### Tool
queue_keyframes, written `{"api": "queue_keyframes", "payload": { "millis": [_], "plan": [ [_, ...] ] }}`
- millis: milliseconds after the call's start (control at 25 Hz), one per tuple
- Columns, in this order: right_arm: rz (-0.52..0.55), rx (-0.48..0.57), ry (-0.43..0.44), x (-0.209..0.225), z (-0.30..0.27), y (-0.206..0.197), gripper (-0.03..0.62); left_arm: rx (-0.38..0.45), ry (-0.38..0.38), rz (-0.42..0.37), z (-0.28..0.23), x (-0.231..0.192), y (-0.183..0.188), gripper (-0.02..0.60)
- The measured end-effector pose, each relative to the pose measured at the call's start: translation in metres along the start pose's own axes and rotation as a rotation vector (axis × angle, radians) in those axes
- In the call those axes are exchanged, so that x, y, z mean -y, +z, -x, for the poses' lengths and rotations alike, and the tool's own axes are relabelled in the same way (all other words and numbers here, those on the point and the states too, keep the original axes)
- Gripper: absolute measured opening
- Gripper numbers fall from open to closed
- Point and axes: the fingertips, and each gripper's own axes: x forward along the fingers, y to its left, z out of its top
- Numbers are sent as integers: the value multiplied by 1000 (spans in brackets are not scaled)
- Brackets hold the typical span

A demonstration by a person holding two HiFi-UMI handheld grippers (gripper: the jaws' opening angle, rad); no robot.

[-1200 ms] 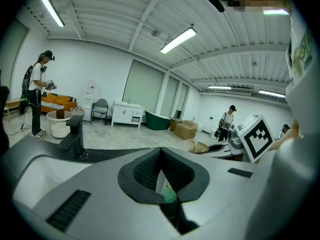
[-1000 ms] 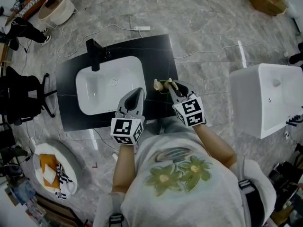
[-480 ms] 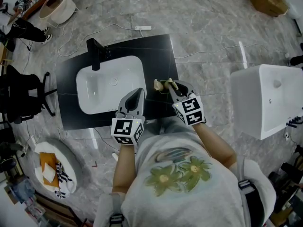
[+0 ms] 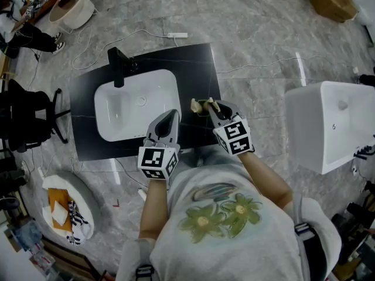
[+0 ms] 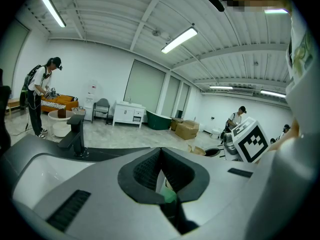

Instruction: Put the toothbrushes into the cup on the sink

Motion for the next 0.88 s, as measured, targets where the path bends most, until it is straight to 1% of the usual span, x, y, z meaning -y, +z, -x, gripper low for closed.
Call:
{"api": "queue_keyframes", "payload": {
  "millis": [240,640,680,760,880],
  "plan": [
    [0,-6,19,-1,-1,0,57,1,3,-1,-1,0,1,18],
    [-19,-23,75,-6,-2,2,60,9,7,-3,2,0,4,18],
    [-25,-24,84,-7,-1,2,69,10,7,-4,2,0,4,18],
    [-34,-27,96,-9,0,2,113,11,7,-6,3,2,4,18],
    [-34,-24,99,-11,2,4,138,14,7,-9,5,3,6,18]
  ]
}}
